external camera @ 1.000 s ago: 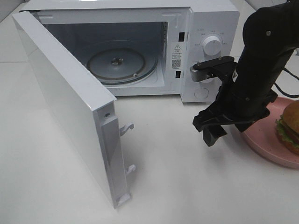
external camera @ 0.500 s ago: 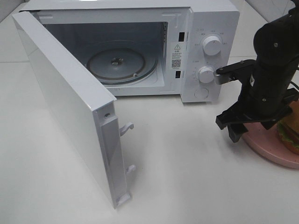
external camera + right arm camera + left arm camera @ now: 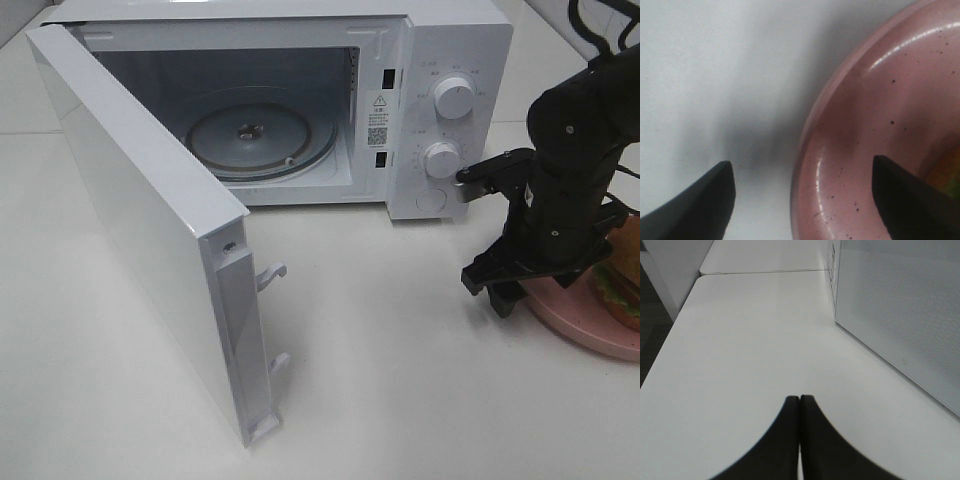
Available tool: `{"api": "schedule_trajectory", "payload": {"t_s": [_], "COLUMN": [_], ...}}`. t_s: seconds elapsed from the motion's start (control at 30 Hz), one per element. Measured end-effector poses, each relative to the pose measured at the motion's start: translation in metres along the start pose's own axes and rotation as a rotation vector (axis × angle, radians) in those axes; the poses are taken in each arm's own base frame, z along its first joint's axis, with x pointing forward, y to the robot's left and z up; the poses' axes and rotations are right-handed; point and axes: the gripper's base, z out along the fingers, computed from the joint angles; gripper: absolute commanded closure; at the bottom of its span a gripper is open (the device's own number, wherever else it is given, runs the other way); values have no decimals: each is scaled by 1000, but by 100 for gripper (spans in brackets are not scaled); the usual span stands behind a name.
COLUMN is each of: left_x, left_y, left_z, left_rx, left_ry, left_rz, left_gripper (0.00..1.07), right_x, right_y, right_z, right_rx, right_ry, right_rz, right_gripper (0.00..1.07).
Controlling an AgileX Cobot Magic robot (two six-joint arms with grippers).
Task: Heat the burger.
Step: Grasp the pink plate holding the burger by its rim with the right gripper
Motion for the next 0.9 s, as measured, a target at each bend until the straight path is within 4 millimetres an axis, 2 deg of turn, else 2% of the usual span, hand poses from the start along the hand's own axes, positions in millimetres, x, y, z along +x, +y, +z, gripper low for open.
{"api": "schedule_trajectory", "payload": {"t_s": [0.13,0.43,0.47,0.5,0.53,0.57,0.6,0.63,0.67,0.7,0.73,0.77,0.9], "left_x": [0,0,0,0,0,0,0,0,0,0,0,0,0], "left_y": [0,0,0,0,0,0,0,0,0,0,0,0,0], "left_z": [0,0,0,0,0,0,0,0,0,0,0,0,0], "left_rx": [0,0,0,0,0,0,0,0,0,0,0,0,0], "left_ry": [0,0,0,0,0,0,0,0,0,0,0,0,0], "left_rz": [0,0,0,0,0,0,0,0,0,0,0,0,0], "left_gripper": [107,107,107,107,107,107,107,107,107,107,107,107,107], "right_x": [1,-1,-1,-1,-1,-1,0,0,0,0,0,1,2], "right_y": [-1,-1,-1,-1,-1,-1,-1,-1,-1,0,0,-1,-2], "right_z": [7,16,16,16,16,16,17,17,18,19,19,19,19], "right_rx": [24,38,38,38,38,39,42,42,42,42,42,48,62], "right_ry": [16,36,36,37,37,37,43,43,49,53,53,58,73], "right_rz": [-29,-51,-50,-46,-46,-45,-47,-47,-43,-40,-40,-39,-53], "right_gripper": [35,47,50,59,59,64,78,78,85,97,97,107,107]}}
